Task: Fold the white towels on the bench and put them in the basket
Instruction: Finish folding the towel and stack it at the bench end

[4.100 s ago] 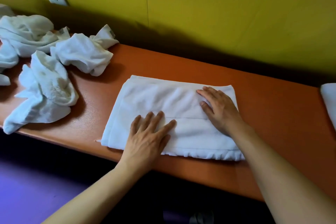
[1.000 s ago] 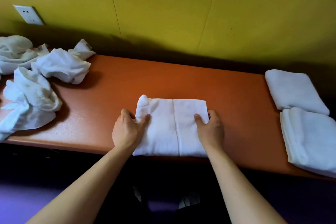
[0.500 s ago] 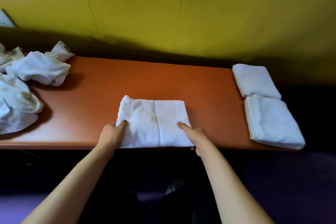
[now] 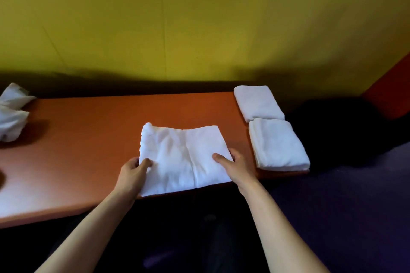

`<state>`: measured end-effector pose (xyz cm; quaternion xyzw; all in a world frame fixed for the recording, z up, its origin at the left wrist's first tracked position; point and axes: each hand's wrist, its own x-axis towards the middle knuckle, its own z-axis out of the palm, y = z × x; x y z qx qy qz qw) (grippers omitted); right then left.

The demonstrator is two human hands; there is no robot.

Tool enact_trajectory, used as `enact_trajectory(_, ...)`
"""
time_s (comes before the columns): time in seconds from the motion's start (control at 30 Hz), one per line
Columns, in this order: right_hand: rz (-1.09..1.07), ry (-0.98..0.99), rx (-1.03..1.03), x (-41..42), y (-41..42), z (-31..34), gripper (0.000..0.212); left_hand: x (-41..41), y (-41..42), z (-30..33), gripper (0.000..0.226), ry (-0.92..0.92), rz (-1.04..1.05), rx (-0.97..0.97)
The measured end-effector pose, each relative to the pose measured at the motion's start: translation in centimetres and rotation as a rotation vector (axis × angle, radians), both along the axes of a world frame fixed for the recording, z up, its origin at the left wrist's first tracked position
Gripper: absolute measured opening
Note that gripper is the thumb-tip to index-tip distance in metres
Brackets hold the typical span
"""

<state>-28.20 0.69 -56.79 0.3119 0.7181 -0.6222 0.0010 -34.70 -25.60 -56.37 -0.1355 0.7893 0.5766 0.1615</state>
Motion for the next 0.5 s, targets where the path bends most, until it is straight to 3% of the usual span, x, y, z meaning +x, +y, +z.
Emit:
enact_trajectory(0.3, -0.119, 0.106, 0.092, -0.2, 10.3, 4.6, 0.023, -2.1, 10.8, 3.6, 0.015, -0.035, -0.084, 0.114)
enact_trajectory(0.5, -0.231, 0.111, -0.306, -0.3, 17.9, 6.1, 0.047, -4.1, 17.2, 5.6, 0.017, -0.066, -0.139, 0.245)
